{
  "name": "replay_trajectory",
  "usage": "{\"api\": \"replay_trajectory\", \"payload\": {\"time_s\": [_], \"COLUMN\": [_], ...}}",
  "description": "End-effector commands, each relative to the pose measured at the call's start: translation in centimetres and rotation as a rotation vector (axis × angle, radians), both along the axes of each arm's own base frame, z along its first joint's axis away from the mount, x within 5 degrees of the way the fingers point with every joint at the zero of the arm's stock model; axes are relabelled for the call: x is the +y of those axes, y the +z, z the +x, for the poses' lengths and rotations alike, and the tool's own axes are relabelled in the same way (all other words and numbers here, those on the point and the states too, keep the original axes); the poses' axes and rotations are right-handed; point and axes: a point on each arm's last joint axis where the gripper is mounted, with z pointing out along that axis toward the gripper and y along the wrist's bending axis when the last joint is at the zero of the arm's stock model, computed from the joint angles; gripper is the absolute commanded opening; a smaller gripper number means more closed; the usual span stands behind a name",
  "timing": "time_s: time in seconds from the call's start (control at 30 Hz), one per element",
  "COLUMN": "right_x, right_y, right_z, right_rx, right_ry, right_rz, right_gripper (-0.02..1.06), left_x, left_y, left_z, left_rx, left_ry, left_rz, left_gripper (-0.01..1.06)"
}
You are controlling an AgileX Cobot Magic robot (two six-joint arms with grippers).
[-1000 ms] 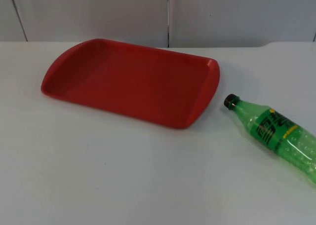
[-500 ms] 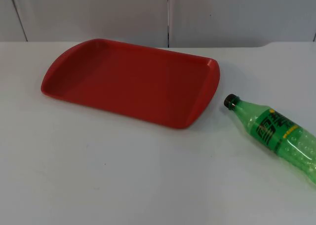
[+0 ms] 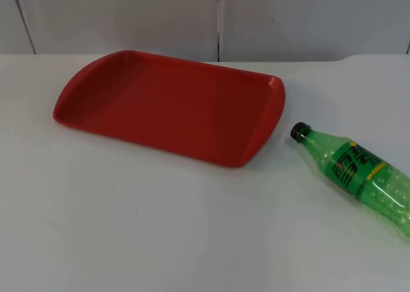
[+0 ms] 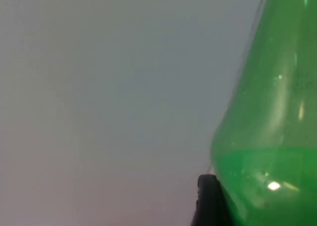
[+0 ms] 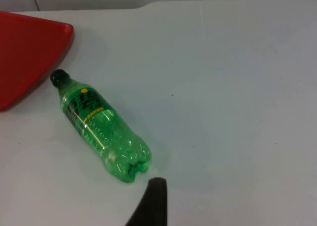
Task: Place the bottle upright on the tray.
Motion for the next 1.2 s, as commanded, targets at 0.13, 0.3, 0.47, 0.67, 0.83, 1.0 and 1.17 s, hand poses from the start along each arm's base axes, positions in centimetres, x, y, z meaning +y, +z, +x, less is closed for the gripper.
{"api": "replay_trajectory", "payload": {"time_s": [0.13,0.3,0.47,0.67,0.83,1.0,1.17], "right_x": [0.0,0.0,0.0,0.0,0.0,0.0,0.0], "right_y": [0.0,0.0,0.0,0.0,0.0,0.0,0.0], "right_z": [0.0,0.0,0.0,0.0,0.0,0.0,0.0], "right_rx": [-0.008,-0.01,-0.01,-0.01,-0.01,-0.01,-0.01], "right_ry": [-0.005,-0.005,-0.005,-0.005,-0.005,-0.005,-0.005], "right_rz": [0.002,0.002,0.002,0.002,0.002,0.002,0.002], "right_gripper": [0.82,0.82,0.82,0.82,0.82,0.82,0.82], "left_x": [1.5,0.4,0.2,0.1,0.8,0.5,-0.3], "left_y": [-2.0,-2.2,-3.1,-5.8,-8.2,-11.1,-13.6], "left_z": [1.8,2.8,3.7,6.0,7.9,9.7,11.1], "left_rx": [0.068,-0.006,-0.027,-0.042,-0.073,-0.136,-0.264], "left_ry": [0.212,0.195,0.173,0.149,0.139,0.086,0.016], "left_rz": [-0.05,-0.07,-0.046,-0.036,0.015,0.048,0.026], "left_gripper": [0.0,0.0,0.0,0.0,0.0,0.0,0.0]}}
